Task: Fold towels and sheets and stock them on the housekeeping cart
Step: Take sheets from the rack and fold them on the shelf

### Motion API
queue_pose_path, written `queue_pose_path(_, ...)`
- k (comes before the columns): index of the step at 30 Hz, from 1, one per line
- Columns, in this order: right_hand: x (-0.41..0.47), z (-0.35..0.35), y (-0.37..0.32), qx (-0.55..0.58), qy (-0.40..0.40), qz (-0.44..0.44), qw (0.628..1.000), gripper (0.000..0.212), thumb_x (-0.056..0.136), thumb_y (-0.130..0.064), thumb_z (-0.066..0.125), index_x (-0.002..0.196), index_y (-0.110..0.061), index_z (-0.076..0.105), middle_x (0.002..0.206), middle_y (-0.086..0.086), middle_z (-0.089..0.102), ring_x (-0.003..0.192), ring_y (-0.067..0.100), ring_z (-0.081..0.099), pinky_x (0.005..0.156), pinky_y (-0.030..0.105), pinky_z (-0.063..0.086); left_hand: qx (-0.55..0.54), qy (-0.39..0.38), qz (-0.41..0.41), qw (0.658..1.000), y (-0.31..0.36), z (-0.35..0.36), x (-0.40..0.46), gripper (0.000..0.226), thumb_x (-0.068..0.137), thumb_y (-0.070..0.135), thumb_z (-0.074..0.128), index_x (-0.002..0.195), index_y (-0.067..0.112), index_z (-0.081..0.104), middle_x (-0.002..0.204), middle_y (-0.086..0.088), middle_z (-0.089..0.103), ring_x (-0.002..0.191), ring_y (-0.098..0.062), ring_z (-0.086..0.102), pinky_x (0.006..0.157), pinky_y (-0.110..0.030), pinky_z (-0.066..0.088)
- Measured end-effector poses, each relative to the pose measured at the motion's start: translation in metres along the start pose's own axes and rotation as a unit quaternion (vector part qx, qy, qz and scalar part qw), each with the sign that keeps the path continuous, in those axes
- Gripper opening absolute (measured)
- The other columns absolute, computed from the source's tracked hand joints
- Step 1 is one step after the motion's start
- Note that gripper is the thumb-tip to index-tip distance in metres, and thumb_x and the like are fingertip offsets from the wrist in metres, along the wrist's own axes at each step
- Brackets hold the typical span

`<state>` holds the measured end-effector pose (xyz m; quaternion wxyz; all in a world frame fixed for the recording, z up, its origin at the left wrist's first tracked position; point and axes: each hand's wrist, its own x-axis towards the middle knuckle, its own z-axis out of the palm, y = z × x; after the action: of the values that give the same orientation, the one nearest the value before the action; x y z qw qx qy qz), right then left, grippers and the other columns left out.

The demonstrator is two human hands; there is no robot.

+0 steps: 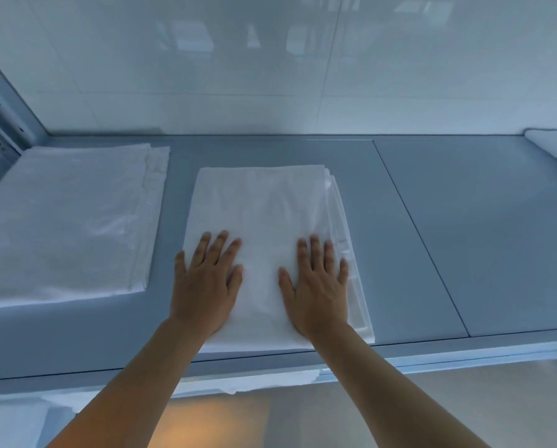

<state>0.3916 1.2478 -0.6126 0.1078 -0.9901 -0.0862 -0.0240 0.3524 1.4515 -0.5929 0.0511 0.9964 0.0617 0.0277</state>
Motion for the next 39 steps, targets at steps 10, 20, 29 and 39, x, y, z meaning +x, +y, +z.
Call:
queue_pose_path(10,0.024,-0.029,0.024,-0.010,-0.037,0.115,0.993,0.086,0.097,-0.070,0.034,0.161,-0.016,0.016,0.160,0.016,0.028,0.140,0.034,0.032,0.101,0.052,0.040,-0.058,-0.026,-0.179,0.982,-0.006,-0.010,-0.008,0.068,0.101,0.061,0.038,0.160,0.033,0.022,0.151,-0.020,0.038,0.129,-0.043,0.043,0.093,-0.056,0.051)
queue_pose_path(20,0.034,-0.033,0.026,0.143,-0.033,0.162,0.976,0.086,0.097,-0.052,0.059,0.160,-0.013,0.016,0.127,0.019,0.057,0.110,0.042,0.061,0.090,0.045,0.049,-0.257,-0.033,-0.285,0.923,-0.024,-0.021,0.006,0.078,0.085,0.071,0.064,0.128,0.007,0.057,0.119,-0.015,0.069,0.113,-0.039,0.064,0.096,-0.049,0.053)
queue_pose_path(29,0.020,-0.045,-0.015,0.139,0.040,0.107,0.984,0.065,0.103,-0.030,0.054,0.160,-0.018,0.024,0.133,0.015,0.059,0.106,0.043,0.063,0.085,0.047,0.050,-0.243,0.063,-0.213,0.944,-0.041,-0.043,-0.008,0.055,0.094,0.062,0.059,0.125,0.017,0.052,0.117,-0.010,0.070,0.107,-0.039,0.065,0.083,-0.041,0.049)
queue_pose_path(39,0.041,-0.082,-0.157,0.186,0.104,0.020,0.977,0.064,0.104,-0.033,0.053,0.161,-0.023,0.024,0.137,0.011,0.057,0.108,0.041,0.063,0.084,0.046,0.051,-0.251,0.162,-0.193,0.934,-0.166,-0.118,-0.007,0.044,0.093,0.062,0.060,0.112,0.023,0.052,0.101,-0.003,0.070,0.090,-0.036,0.066,0.075,-0.043,0.054)
